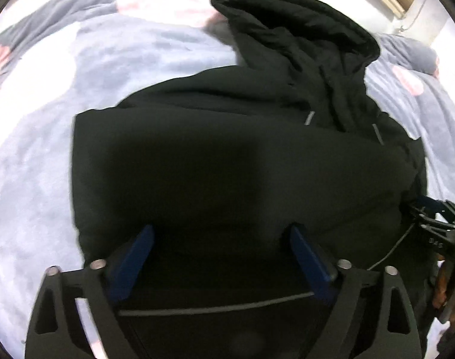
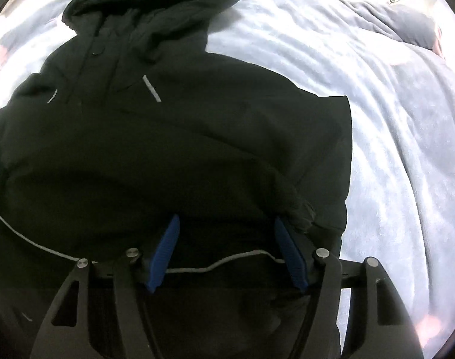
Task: Fold large clothes
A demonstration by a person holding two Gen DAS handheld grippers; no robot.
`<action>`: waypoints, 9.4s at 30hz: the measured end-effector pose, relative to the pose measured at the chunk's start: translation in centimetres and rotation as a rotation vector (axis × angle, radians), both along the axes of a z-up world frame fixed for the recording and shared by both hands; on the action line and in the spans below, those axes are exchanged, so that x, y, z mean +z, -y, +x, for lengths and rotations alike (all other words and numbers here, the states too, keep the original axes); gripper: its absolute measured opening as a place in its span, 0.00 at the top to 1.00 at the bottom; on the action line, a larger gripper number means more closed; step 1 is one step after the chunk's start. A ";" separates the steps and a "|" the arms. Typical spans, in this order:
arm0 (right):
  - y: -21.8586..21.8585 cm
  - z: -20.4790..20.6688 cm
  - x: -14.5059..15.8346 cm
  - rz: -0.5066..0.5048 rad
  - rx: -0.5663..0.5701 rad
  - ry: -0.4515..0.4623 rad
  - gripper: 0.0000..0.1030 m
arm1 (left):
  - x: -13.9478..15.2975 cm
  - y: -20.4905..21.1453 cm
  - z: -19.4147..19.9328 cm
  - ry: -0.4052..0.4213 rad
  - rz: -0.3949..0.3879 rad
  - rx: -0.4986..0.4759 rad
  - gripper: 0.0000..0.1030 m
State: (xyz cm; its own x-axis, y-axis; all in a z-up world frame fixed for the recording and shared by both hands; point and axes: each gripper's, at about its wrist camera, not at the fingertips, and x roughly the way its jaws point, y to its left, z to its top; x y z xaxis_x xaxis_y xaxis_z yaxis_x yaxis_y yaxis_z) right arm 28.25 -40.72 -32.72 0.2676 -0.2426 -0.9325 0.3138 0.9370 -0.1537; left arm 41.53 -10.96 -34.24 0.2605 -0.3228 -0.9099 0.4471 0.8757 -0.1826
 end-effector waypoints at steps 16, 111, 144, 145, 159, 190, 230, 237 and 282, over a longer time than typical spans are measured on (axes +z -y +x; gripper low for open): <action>3.5 6.1 7.8 0.146 0.015 0.181 0.32 | 10.0 1.8 6.0 0.184 -0.078 -0.007 0.08; 14.7 26.3 -3.4 0.617 0.108 0.142 0.44 | -0.1 8.4 27.5 -0.212 -0.348 -0.126 0.45; -1.4 -8.0 6.9 0.175 0.145 0.229 0.81 | 7.7 -3.3 -9.9 0.137 0.001 -0.309 0.80; -1.1 -8.4 7.0 0.207 0.127 0.224 0.76 | 7.4 -4.3 -10.3 0.111 0.003 -0.287 0.80; -4.5 -0.6 15.9 0.278 0.214 0.317 0.50 | 19.1 1.1 -6.5 0.262 -0.176 -0.269 0.58; 0.8 -8.4 4.6 0.483 -0.049 0.239 0.38 | 9.6 -1.7 -10.2 -0.003 -0.241 -0.140 0.47; -2.7 -6.8 4.5 0.298 -0.016 0.145 0.50 | 10.4 2.4 -11.5 0.156 -0.054 -0.259 0.46; -7.8 -3.3 0.8 0.253 0.096 0.101 0.50 | 7.1 7.1 -11.2 0.187 0.034 -0.306 0.42; -13.3 -39.1 11.1 0.323 -0.372 0.134 0.41 | 13.5 -25.1 -31.0 0.029 -0.076 0.050 0.41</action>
State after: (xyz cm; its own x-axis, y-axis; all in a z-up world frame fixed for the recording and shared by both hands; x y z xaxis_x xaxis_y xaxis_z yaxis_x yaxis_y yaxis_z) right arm -10.88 -27.39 -21.62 0.3401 -0.0496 -0.9391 0.6324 0.7512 0.1893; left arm 10.53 14.17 -20.72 0.3042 -0.3770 -0.8748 0.4096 0.8809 -0.2372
